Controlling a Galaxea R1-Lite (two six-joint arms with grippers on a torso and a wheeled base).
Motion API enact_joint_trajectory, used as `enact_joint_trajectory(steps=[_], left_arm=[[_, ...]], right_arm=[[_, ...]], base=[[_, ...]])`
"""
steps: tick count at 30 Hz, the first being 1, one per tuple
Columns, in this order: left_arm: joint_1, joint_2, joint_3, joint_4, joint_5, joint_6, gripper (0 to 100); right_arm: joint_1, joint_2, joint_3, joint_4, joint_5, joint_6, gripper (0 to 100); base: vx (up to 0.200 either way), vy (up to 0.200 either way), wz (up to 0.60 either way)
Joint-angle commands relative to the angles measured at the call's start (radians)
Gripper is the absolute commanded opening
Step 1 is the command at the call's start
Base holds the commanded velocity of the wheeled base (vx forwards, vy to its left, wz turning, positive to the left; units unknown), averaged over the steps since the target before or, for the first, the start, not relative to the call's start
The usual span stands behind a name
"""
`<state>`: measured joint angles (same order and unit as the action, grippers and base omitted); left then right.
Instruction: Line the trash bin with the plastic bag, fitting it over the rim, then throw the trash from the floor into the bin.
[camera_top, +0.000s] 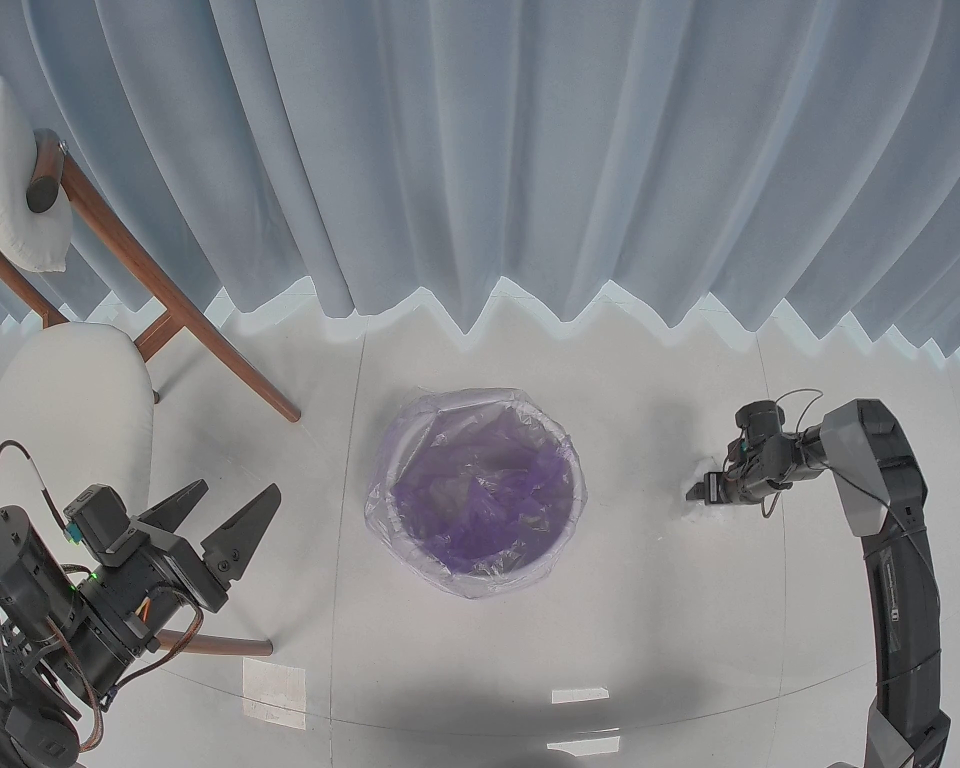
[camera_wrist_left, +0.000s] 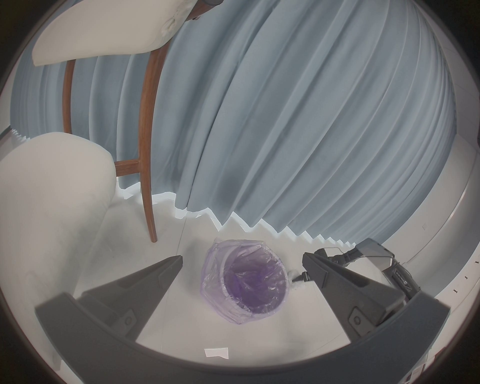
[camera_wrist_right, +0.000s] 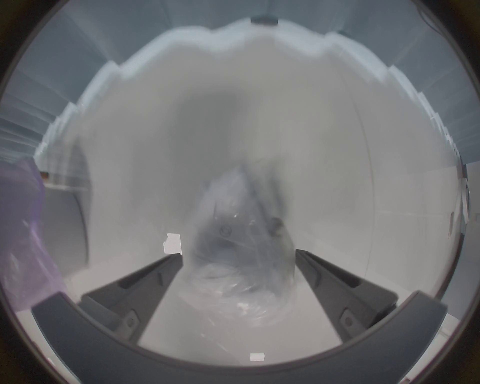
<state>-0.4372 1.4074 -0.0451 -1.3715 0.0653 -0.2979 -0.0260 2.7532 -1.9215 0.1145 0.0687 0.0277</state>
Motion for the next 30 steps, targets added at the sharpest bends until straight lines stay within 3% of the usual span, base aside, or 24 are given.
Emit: enact_joint_trajectory(steps=[1, 10, 17, 19, 21, 26, 27, 30], left_arm=[[0.006, 0.002, 0.013, 0.000, 0.004, -0.001, 100], [0.015, -0.001, 0.016, -0.003, 0.002, -0.001, 100], [0.015, -0.002, 0.008, -0.004, -0.001, -0.001, 100], [0.017, -0.002, 0.007, -0.004, 0.001, -0.001, 100], [0.017, -0.004, 0.005, -0.006, 0.001, -0.001, 100], [0.031, -0.012, 0.001, -0.008, -0.002, 0.000, 100], [0.031, -0.018, 0.001, -0.008, -0.002, 0.000, 100], [0.037, -0.019, 0.004, -0.008, -0.001, 0.000, 100]], right_arm=[[-0.002, 0.189, -0.079, 0.106, -0.046, 0.006, 0], [-0.005, 0.134, -0.079, 0.103, -0.043, 0.021, 0], [-0.022, -0.282, -0.079, 0.186, 0.060, 0.018, 0], [-0.017, -0.480, -0.079, 0.255, 0.134, 0.018, 0], [-0.009, -0.589, -0.067, 0.264, 0.154, 0.020, 0], [0.034, -0.814, 0.131, 0.266, 0.183, -0.008, 0], [0.092, -0.922, 0.280, 0.249, 0.207, -0.015, 0], [0.195, -1.024, 0.453, 0.160, 0.210, -0.012, 0]], base=[[0.000, 0.000, 0.00], [0.000, 0.000, 0.00], [0.000, 0.000, 0.00], [0.000, 0.000, 0.00], [0.000, 0.000, 0.00], [0.000, 0.000, 0.00], [0.000, 0.000, 0.00], [0.000, 0.000, 0.00]])
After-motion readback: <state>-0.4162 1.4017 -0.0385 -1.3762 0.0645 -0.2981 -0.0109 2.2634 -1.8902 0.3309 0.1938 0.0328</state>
